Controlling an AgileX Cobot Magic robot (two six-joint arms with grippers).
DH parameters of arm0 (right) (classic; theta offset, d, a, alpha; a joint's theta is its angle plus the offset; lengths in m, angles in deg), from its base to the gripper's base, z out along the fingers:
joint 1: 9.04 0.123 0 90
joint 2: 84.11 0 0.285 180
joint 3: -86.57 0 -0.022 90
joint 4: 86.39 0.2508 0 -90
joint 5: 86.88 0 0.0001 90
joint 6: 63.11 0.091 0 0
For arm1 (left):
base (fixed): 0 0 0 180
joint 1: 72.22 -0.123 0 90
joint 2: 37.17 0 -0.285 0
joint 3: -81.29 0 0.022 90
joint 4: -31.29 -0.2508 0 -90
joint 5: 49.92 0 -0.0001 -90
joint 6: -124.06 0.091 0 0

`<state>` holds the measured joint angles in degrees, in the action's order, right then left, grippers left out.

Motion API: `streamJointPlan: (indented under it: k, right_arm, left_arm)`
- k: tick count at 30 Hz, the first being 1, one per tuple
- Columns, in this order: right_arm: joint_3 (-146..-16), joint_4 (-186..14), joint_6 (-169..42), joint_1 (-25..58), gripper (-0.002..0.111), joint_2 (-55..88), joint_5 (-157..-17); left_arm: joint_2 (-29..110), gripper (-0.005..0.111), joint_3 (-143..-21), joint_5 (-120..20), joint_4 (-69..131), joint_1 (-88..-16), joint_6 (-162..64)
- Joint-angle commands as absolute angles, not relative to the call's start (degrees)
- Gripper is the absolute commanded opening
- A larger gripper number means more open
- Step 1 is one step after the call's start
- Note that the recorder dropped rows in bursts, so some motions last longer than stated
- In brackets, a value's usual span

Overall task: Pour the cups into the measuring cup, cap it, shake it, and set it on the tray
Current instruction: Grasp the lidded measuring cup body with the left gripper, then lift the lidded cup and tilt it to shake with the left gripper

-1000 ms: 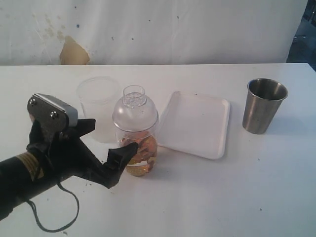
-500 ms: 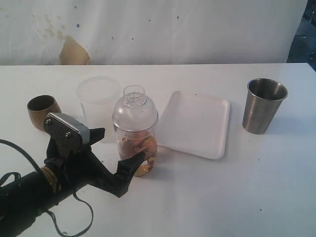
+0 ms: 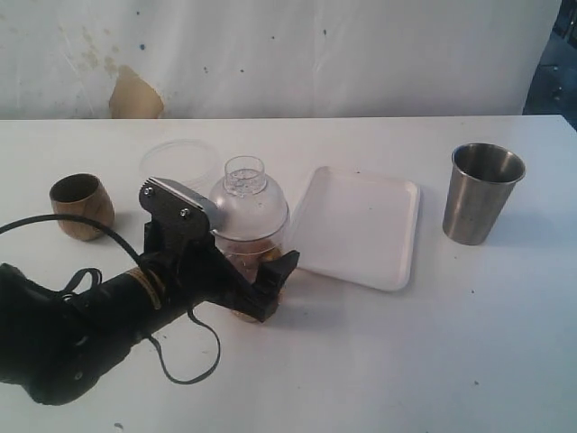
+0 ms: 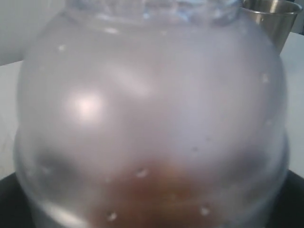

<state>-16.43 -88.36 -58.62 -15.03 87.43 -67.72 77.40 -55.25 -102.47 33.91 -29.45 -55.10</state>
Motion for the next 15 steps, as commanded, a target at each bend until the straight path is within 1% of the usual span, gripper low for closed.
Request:
streamJointPlan:
  k: [1,10,11,12,14,15]
  right_arm:
    - [-16.22,-88.42,-58.44,-14.81,0.000,87.55,-67.71]
    - [-16.22,-88.42,-58.44,-14.81,0.000,87.55,-67.71]
    - [-16.22,-88.42,-58.44,-14.81,0.000,87.55,-67.71]
    - [-16.22,-88.42,-58.44,-14.81,0.000,87.55,-67.71]
    - [-16.22,-88.42,-58.44,-14.81,0.000,87.55,-67.71]
    - [-16.22,-88.42,-58.44,-14.81,0.000,87.55,-67.71]
  left_arm:
    - [79.23,0.105,-56.97,-102.07,33.74,-29.23,-54.37]
    - [79.35,0.103,-57.12,-102.46,33.74,-29.23,-55.94]
    - [79.24,0.100,-57.12,-102.46,33.74,-29.23,-56.44]
    - [79.24,0.093,-57.12,-102.57,33.74,-29.23,-56.84]
    - [78.90,0.076,-57.12,-102.57,34.08,-29.23,-57.60]
    - [78.70,0.063,-57.12,-102.43,34.30,-29.23,-57.60]
